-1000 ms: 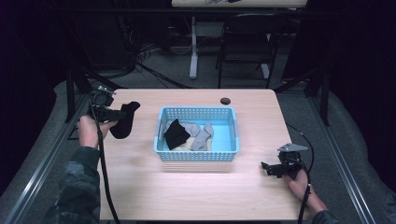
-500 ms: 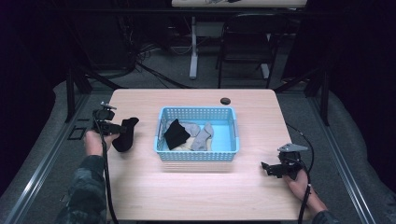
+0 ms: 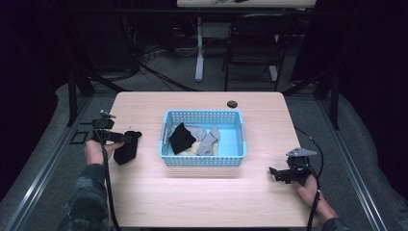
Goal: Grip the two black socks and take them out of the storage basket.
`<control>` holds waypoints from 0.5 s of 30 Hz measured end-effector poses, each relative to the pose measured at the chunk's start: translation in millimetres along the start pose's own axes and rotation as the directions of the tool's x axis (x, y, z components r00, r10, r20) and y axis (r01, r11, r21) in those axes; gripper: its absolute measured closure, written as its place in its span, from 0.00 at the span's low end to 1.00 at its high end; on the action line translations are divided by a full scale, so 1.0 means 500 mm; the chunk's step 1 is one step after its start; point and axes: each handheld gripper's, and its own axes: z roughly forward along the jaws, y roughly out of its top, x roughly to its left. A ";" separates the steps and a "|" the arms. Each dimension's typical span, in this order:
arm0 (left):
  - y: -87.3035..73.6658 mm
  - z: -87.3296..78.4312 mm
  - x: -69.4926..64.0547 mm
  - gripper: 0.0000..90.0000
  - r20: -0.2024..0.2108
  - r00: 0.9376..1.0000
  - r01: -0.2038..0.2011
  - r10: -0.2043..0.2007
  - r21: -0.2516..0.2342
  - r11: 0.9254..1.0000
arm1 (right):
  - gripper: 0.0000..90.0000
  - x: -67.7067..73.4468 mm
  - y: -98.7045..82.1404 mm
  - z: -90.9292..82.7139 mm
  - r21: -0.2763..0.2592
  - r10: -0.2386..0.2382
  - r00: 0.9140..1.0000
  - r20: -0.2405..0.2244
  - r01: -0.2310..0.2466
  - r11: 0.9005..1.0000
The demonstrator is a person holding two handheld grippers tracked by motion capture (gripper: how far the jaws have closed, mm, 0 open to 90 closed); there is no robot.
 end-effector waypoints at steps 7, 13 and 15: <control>0.029 -0.069 -0.041 0.17 -0.004 0.997 -0.076 0.076 -0.091 0.993 | 0.00 -0.001 0.000 0.000 0.003 -0.001 1.000 -0.004 0.001 1.000; 0.064 -0.112 -0.106 0.11 -0.004 0.986 -0.165 0.167 -0.145 0.975 | 0.00 -0.001 0.001 0.000 0.003 -0.001 1.000 -0.004 0.001 1.000; 0.077 -0.119 -0.132 0.08 -0.001 0.980 -0.196 0.198 -0.151 0.969 | 0.00 -0.001 0.000 0.000 0.003 -0.002 1.000 -0.004 0.002 1.000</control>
